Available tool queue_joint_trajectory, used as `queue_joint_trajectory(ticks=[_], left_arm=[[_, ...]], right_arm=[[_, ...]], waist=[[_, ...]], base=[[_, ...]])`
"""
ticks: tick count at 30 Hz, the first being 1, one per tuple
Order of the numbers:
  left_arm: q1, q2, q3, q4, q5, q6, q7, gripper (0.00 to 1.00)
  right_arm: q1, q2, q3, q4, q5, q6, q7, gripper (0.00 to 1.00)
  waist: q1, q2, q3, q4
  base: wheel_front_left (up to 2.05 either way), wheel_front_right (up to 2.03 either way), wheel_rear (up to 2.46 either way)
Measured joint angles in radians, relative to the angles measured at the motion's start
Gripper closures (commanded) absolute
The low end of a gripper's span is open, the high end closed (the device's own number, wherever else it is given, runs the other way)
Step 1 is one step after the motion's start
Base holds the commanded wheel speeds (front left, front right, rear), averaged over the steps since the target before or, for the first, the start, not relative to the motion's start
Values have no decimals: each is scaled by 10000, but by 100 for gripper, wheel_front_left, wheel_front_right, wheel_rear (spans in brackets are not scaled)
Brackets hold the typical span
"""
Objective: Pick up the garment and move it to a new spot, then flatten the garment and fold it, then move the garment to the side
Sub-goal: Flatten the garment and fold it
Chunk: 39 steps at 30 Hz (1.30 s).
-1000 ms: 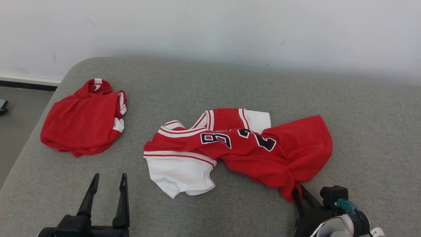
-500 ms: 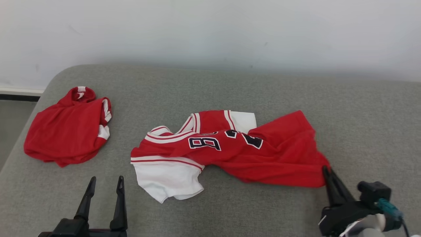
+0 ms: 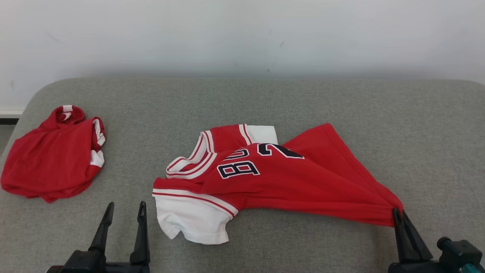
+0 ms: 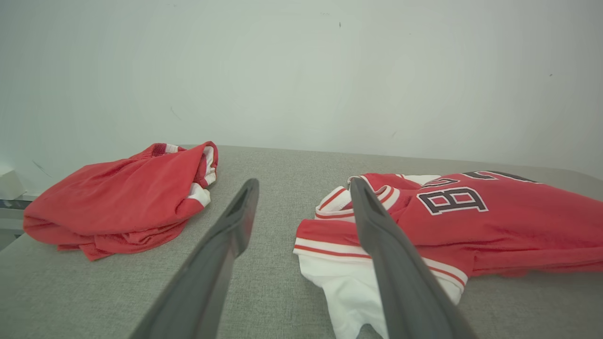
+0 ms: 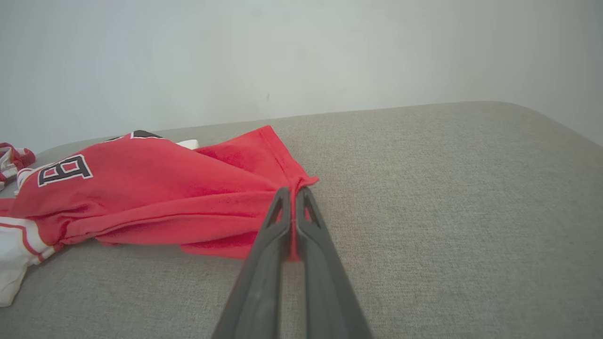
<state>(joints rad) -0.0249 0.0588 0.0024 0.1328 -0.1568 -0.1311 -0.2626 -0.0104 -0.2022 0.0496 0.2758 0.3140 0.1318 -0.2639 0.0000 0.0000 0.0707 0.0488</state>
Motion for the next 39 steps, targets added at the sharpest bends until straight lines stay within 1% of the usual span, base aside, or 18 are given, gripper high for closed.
queue_joint_trajectory(ticks=[2,7,17,28,39], left_arm=[[3,-13,25,19,-10,0,0,0],[36,-29,119,27,-10,0,0,0],[360,-33,372,-56,61,0,0,0],[654,75,589,-104,198,0,0,0],[944,284,629,-105,330,0,0,0]], right_arm=[[129,138,-52,63,2,0,-2,0],[172,303,-270,121,25,0,-2,0],[428,401,-637,-552,-130,0,-2,0],[934,556,-663,-1129,-357,0,-2,0],[1290,635,-677,-1198,-401,0,-2,0]], waist=[[0,0,16,-59],[0,0,-20,-187],[0,0,-422,-386],[-1,-1,-775,-414],[-1,0,-827,-413]], base=[[0,0,0],[0,0,0],[0,0,0],[0,0,0],[0,0,0]])
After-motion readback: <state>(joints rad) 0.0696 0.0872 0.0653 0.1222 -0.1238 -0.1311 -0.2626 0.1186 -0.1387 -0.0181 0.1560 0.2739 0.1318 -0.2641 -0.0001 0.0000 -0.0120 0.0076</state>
